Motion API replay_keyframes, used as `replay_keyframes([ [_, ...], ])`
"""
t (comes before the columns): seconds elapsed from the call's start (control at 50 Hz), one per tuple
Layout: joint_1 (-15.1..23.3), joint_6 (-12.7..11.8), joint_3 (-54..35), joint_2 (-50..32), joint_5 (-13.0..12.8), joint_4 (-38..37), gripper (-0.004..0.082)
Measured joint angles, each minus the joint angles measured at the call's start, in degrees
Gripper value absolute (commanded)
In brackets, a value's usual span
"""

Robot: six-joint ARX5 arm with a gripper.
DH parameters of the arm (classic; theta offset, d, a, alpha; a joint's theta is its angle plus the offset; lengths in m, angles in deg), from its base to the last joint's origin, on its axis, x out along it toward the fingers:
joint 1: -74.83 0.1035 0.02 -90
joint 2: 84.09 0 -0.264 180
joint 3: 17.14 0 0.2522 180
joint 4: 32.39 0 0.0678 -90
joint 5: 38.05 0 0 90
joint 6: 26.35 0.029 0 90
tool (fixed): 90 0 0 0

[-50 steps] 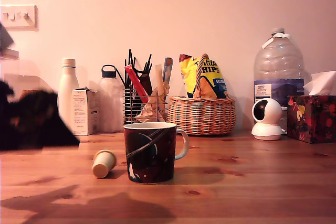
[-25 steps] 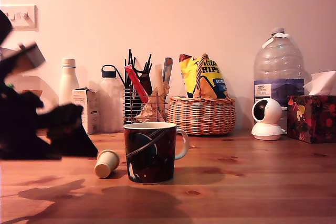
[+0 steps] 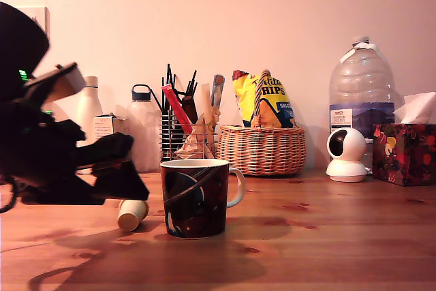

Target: Pick up the coffee capsules from the table one by one and drop them inside the nearest coffee cup

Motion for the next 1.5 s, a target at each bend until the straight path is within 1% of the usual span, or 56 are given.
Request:
replay_keyframes([
  [0.3, 0.0, -0.1, 6.1, 5.7, -0.9, 5.9, 0.0659],
  [0.5, 0.0, -0.2, 8.9, 6.1, -2.6, 10.0, 0.0659],
  [0.6, 0.0, -0.4, 9.6, 6.1, -3.0, 11.3, 0.0648],
  [0.68, 0.0, -0.6, 9.8, 6.1, -3.0, 11.8, 0.0583],
  [0.74, 0.0, -0.6, 9.8, 6.1, -3.0, 12.0, 0.048],
  [0.84, 0.0, -0.6, 10.0, 6.1, -3.0, 12.8, 0.0255],
  [0.88, 0.0, -0.6, 10.1, 6.1, -3.0, 13.2, 0.02],
  [0.92, 0.0, -0.6, 10.3, 6.1, -3.0, 13.4, 0.0167],
  [1.22, 0.0, -0.4, 10.9, 5.7, -3.0, 16.0, 0.0158],
  [1.24, 0.0, 0.6, 11.0, 5.6, -3.0, 16.5, 0.0158],
  [1.28, 0.0, 0.6, 11.0, 5.1, -2.9, 17.4, 0.0158],
  [1.3, 0.0, 2.1, 11.0, 4.8, -2.9, 17.9, 0.0158],
  [1.34, 0.0, 2.1, 10.9, 4.2, -2.8, 19.0, 0.0158],
  [1.36, 0.0, 3.7, 10.9, 3.9, -2.8, 19.5, 0.0158],
  [1.42, 0.0, 3.8, 10.7, 2.9, -2.8, 20.7, 0.0158],
  [1.44, 0.0, 4.9, 10.6, 2.6, -2.8, 21.0, 0.0158],
  [1.5, 0.0, 5.0, 10.4, 0.9, -2.8, 22.0, 0.0158],
])
